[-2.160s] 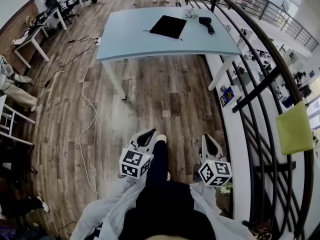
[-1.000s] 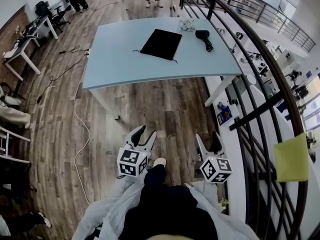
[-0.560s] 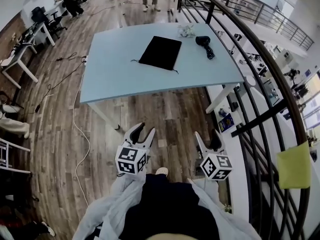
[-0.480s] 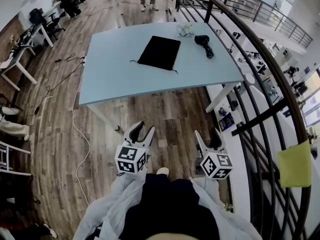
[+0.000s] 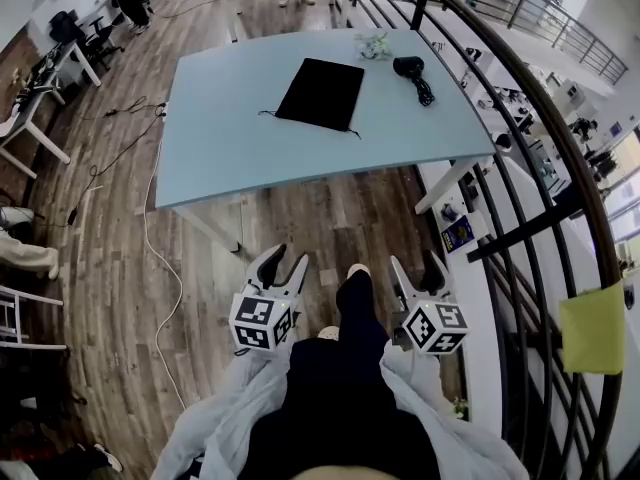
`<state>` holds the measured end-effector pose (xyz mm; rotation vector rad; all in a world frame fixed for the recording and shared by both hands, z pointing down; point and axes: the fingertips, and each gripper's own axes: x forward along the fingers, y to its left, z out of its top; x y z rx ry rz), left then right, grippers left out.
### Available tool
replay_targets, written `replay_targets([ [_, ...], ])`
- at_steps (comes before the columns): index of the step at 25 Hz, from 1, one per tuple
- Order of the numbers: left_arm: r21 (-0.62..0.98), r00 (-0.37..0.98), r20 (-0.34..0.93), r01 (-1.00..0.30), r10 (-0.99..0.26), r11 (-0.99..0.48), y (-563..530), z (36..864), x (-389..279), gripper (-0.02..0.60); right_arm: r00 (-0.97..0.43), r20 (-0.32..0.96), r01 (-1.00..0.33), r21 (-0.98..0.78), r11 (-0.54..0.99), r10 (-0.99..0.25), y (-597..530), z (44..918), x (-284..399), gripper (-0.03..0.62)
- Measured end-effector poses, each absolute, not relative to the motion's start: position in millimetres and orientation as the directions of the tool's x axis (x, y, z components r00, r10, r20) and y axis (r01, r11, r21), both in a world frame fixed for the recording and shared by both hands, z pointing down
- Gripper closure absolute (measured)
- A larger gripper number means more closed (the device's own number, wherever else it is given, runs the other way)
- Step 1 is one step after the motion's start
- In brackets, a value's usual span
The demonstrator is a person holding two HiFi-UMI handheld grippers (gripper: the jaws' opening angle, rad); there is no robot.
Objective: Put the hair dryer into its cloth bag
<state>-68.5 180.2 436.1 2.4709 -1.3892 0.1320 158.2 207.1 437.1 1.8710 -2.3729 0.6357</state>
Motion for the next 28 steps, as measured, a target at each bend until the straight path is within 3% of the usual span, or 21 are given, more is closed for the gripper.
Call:
replay_targets([
  [28, 0.212, 0.460, 0.236, -0.884, -0.856, -0.417, -27.1, 436.0, -80.8, 0.394, -0.333, 0.331, -0.930, -0.268, 0.250, -0.883, -10.7, 441.7, 160.5, 0.241],
])
